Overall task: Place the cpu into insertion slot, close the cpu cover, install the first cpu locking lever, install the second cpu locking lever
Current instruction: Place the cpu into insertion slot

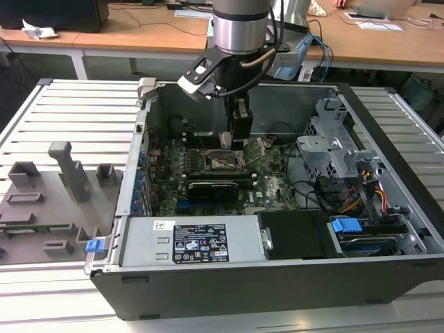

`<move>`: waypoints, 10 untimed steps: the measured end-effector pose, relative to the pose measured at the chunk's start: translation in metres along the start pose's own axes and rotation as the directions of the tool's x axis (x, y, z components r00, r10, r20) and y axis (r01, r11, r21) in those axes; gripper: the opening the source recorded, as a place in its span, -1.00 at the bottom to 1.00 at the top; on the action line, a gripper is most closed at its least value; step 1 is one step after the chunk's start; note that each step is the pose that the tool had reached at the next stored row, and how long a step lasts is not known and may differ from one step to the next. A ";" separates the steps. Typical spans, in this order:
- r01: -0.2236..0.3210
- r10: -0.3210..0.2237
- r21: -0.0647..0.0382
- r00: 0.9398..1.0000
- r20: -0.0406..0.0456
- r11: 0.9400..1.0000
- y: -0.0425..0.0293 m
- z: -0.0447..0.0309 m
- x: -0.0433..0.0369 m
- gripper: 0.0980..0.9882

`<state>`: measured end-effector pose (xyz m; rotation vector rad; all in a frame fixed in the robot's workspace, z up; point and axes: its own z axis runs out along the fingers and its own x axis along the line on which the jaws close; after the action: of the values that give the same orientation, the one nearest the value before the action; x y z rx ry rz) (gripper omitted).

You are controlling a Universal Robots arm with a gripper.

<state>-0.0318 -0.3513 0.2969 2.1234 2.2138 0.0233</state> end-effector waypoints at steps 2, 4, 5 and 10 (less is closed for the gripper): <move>0.000 0.000 0.000 1.000 0.000 1.000 -0.0001 0.0011 0.0000 0.00; 0.000 0.000 0.000 1.000 0.000 1.000 -0.0004 0.0066 0.0003 0.00; 0.000 0.000 0.000 1.000 0.000 1.000 -0.0006 0.0095 0.0004 0.00; 0.000 0.000 0.000 1.000 0.000 1.000 -0.0008 0.0130 0.0006 0.00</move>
<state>-0.0318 -0.3513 0.2838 2.1234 2.2137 0.0233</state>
